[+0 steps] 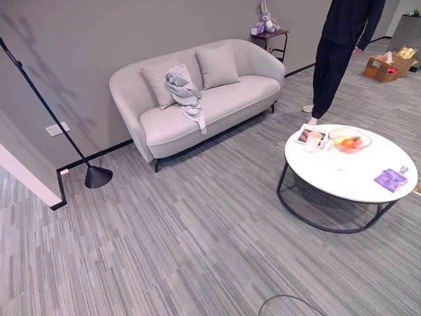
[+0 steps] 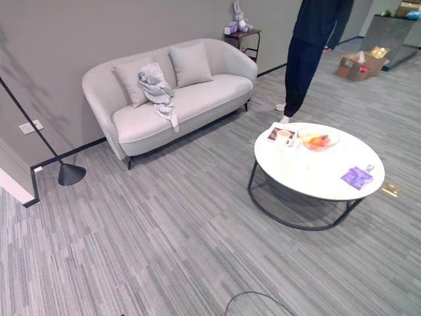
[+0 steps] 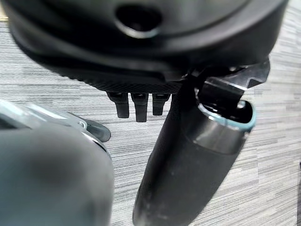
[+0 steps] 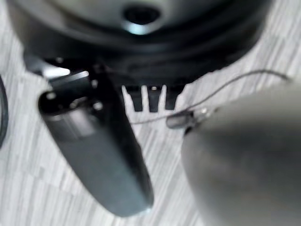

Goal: Hang the clothes on the sofa on the clothes rack.

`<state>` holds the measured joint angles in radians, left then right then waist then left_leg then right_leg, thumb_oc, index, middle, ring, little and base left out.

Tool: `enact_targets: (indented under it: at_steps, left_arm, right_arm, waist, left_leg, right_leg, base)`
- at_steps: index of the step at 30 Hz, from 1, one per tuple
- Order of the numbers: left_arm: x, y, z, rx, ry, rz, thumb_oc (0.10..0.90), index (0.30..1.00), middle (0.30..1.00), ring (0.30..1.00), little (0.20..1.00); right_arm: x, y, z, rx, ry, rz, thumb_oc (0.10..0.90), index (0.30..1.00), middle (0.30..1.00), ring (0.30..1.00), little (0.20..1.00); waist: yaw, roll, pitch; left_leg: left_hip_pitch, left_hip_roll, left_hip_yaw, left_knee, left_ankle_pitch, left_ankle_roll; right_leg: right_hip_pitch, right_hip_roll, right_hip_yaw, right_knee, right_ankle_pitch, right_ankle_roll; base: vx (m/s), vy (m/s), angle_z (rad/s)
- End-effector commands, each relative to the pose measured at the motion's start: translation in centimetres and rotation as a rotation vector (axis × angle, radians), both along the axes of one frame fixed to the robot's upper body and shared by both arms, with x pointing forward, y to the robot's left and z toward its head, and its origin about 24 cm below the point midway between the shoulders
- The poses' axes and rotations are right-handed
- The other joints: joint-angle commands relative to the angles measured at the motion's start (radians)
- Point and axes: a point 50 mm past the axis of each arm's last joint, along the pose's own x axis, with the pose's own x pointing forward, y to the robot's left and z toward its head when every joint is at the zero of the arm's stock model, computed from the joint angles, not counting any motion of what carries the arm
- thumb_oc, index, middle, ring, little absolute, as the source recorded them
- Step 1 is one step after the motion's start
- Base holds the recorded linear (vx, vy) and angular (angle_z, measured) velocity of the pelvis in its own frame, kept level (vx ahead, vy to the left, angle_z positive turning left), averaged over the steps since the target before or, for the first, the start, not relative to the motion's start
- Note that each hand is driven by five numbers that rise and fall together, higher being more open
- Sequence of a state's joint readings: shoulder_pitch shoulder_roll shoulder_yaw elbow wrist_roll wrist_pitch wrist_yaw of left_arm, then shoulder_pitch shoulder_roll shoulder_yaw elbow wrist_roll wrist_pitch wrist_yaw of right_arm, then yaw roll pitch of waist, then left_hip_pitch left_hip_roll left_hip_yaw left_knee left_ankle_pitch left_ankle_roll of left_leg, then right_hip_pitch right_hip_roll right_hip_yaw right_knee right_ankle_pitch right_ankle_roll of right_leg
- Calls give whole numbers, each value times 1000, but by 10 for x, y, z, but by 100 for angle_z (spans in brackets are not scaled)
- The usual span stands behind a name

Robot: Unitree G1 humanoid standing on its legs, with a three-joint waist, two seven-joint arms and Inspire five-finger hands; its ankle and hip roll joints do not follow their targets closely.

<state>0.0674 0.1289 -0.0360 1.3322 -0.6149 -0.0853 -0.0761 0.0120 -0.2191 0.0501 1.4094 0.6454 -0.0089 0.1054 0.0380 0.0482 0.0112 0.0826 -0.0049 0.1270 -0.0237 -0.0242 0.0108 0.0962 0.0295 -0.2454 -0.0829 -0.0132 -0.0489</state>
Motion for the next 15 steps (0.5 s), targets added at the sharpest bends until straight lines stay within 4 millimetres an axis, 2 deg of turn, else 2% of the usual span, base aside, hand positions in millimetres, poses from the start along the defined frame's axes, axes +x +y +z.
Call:
enact_targets:
  at_steps: [1,4,5,15]
  left_arm:
    - [10,-6,0,4,-18,-81,800,900,900,900,900]
    - [10,-6,0,6,-19,-102,800,900,900,900,900]
    - [11,-6,0,6,-18,-121,800,900,900,900,900]
    - [17,-5,1,19,-26,-151,800,900,900,900,900]
  right_arm:
    - [-12,7,-3,21,64,9,800,900,900,900,900]
    - [-13,7,-3,5,81,98,800,900,900,900,900]
    - [-16,11,-3,12,103,174,800,900,900,900,900]
    - [-8,16,-4,10,95,301,800,900,900,900,900]
  waist:
    - [14,-53,-37]
    - [18,-56,-37]
    - [23,-59,-37]
    - [30,-65,-35]
  left_leg:
    - [7,3,-37,-51,-25,-24]
    - [8,2,-41,-51,-27,-22]
    - [9,0,-46,-50,-29,-20]
    - [15,-17,-55,-44,-45,-4]
  right_leg:
    - [21,-77,20,3,-38,110]
    - [23,-79,16,3,-38,110]
    - [25,-80,12,4,-39,111]
    - [33,-94,3,19,-47,120]
  base:
    - [0,0,0]
    - [0,0,0]
    - [0,0,0]
    - [28,49,5]
